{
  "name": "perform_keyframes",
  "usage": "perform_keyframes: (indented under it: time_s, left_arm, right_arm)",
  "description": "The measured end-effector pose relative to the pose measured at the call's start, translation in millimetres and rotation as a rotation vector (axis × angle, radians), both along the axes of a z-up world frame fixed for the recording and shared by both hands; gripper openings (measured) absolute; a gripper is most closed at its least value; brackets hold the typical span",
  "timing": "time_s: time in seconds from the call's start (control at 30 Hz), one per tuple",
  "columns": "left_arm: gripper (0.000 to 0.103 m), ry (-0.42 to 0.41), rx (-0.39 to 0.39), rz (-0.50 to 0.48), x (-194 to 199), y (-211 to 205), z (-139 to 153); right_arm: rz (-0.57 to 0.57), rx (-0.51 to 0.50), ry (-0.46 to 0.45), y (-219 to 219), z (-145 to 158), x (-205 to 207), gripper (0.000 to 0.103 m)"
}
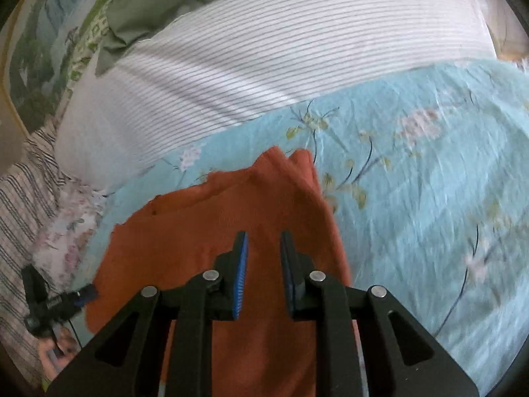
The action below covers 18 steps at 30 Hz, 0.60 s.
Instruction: Fold small clothes
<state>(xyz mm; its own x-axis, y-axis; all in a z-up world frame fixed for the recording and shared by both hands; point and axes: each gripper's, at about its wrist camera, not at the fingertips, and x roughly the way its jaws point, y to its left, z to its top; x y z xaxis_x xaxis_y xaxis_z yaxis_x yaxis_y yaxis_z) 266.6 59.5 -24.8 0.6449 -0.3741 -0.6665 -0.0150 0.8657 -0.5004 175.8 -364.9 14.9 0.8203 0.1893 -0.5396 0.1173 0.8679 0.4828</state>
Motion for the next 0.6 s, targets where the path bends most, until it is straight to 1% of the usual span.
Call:
perform_keyframes:
  time_s: [0.03, 0.07, 0.1, 0.13, 0.23, 0.37, 0.43, 0.5, 0.6]
  left_arm:
    - [0.048, -0.005, -0.019, -0.008, -10.7, -3.5, -0.1]
    - [0.048, -0.006, -0.042, -0.016, -22.8, -6.2, -1.7]
    - [0.049, -0.002, -0.061, -0.021, -31.1, -9.0, -3.7]
    - [0.050, 0.006, -0.090, -0.027, -43.9, -10.7, -7.4]
    - [0.054, 0.035, -0.128, -0.006, -64.1, -11.1, -17.9]
    - [0.055, 0.082, -0.178, 0.027, -84.0, -7.6, -39.8]
    - [0.055, 0.103, -0.207, 0.039, -87.9, -5.7, -50.6]
    - [0.055, 0.100, -0.234, 0.052, -89.9, -2.6, -53.8]
    - [0.055, 0.097, -0.255, 0.075, -82.3, 1.0, -56.1]
  right_arm:
    - [0.010, 0.022, -0.002, 6.1, -2.5, -6.0, 0.026]
    - [0.024, 0.046, -0.002, 12.5, -5.8, -11.5, 0.030]
    - [0.036, 0.065, -0.001, 18.8, -9.7, -17.6, 0.041]
    - [0.047, 0.078, 0.001, 26.1, -13.6, -24.0, 0.049]
    - [0.082, 0.108, 0.014, 44.8, -23.7, -38.5, 0.050]
    - [0.109, 0.146, 0.036, 61.2, -31.8, -53.3, 0.050]
    - [0.119, 0.158, 0.040, 67.0, -33.1, -59.6, 0.050]
    - [0.128, 0.167, 0.043, 72.6, -33.7, -65.5, 0.050]
    - [0.136, 0.173, 0.046, 78.3, -32.6, -70.2, 0.050]
